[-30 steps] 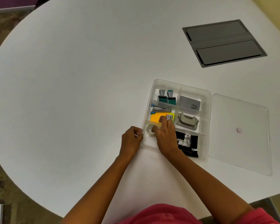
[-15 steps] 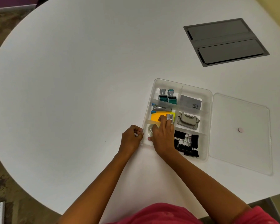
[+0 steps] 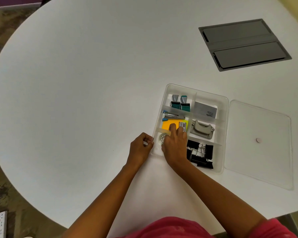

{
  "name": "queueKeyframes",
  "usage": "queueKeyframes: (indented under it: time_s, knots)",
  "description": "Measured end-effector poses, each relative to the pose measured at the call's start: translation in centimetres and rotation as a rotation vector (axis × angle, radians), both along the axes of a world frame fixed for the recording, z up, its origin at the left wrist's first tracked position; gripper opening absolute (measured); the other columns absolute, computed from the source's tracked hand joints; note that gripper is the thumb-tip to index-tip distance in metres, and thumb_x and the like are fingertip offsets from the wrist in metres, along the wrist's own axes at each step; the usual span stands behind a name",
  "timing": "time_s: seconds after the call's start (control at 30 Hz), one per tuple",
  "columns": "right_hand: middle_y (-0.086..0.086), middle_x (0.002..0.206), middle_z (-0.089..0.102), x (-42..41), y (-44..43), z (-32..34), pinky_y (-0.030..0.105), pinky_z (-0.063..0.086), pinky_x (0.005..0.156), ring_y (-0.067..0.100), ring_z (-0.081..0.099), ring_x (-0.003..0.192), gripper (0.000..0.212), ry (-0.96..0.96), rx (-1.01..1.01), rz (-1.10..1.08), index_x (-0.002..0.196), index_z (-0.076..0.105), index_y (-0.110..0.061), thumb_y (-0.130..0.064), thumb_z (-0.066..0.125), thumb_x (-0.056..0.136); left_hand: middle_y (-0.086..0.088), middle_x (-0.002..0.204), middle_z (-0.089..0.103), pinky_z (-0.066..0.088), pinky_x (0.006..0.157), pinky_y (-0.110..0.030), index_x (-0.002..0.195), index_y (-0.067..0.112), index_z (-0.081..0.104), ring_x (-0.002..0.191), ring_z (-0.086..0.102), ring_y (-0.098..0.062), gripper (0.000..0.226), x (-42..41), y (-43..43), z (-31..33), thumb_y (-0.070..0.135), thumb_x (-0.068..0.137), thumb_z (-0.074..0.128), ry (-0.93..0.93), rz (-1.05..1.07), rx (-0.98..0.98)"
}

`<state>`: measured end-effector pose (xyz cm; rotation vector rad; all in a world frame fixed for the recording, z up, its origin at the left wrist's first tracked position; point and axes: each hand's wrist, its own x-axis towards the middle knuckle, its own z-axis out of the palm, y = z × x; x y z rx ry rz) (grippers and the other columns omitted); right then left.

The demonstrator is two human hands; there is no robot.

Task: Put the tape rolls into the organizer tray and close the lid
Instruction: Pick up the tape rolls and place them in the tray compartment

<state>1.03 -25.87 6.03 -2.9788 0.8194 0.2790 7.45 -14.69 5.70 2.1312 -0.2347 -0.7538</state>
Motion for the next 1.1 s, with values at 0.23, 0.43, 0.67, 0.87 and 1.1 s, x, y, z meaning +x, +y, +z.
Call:
queueKeyframes:
  time_s: [0.23, 0.43, 0.67, 0.87, 1.1]
  knots:
    - [0.014, 0.122, 0.052, -0.5, -0.6, -0.1, 0.041, 0.044, 0.085, 0.033, 0.049, 0.107, 0.027, -0.087, 0.039, 0.036, 0.092, 0.068, -0.008, -0.026, 0.075, 0.074, 0.008, 0.087, 0.057, 0.038, 0.061, -0.008, 0.088, 0.022, 0.055, 0.073, 0.052, -0.007, 0.006, -0.2, 0.0, 0.2, 0.018, 0.088, 0.06, 0.006, 0.018, -0.011]
    - [0.013, 0.085, 0.059, -2.4, -2.1, 1.3, 0.033, 0.05, 0.061, 0.028, 0.056, 0.078, 0.028, -0.356, 0.025, 0.081, 0.079, 0.068, -0.008, -0.022, 0.086, 0.063, 0.012, 0.08, 0.056, 0.043, 0.063, -0.014, 0.091, 0.018, 0.061, 0.072, 0.053, -0.006, 0.004, -0.4, 0.1, 0.3, 0.018, 0.087, 0.061, 0.018, 0.043, -0.047]
    - [0.018, 0.091, 0.062, -5.2, -2.9, 1.6, 0.032, 0.05, 0.059, 0.031, 0.058, 0.083, 0.026, -0.278, 0.014, -0.054, 0.076, 0.07, -0.004, -0.012, 0.088, 0.06, 0.005, 0.084, 0.057, 0.051, 0.075, -0.032, 0.097, 0.01, 0.064, 0.077, 0.056, -0.015, 0.012, -0.5, 0.0, 0.6, 0.016, 0.087, 0.06, 0.011, 0.05, -0.041]
    - [0.021, 0.115, 0.058, -4.6, -2.6, 1.3, 0.037, 0.051, 0.076, 0.034, 0.054, 0.099, 0.035, -0.068, 0.074, -0.12, 0.087, 0.073, -0.006, -0.022, 0.088, 0.06, 0.002, 0.085, 0.058, 0.047, 0.072, -0.028, 0.097, 0.008, 0.063, 0.079, 0.056, -0.017, 0.012, -0.8, -0.1, 0.8, 0.013, 0.087, 0.058, -0.008, 0.071, -0.038]
    - [0.021, 0.123, 0.055, -3.9, -3.0, 0.7, 0.039, 0.048, 0.081, 0.036, 0.052, 0.109, 0.013, -0.068, 0.065, -0.135, 0.086, 0.073, -0.004, -0.01, 0.077, 0.075, 0.004, 0.084, 0.058, 0.05, 0.071, -0.028, 0.094, 0.009, 0.063, 0.078, 0.055, -0.015, 0.009, -0.9, -0.1, 0.7, 0.014, 0.088, 0.058, -0.017, 0.07, -0.028]
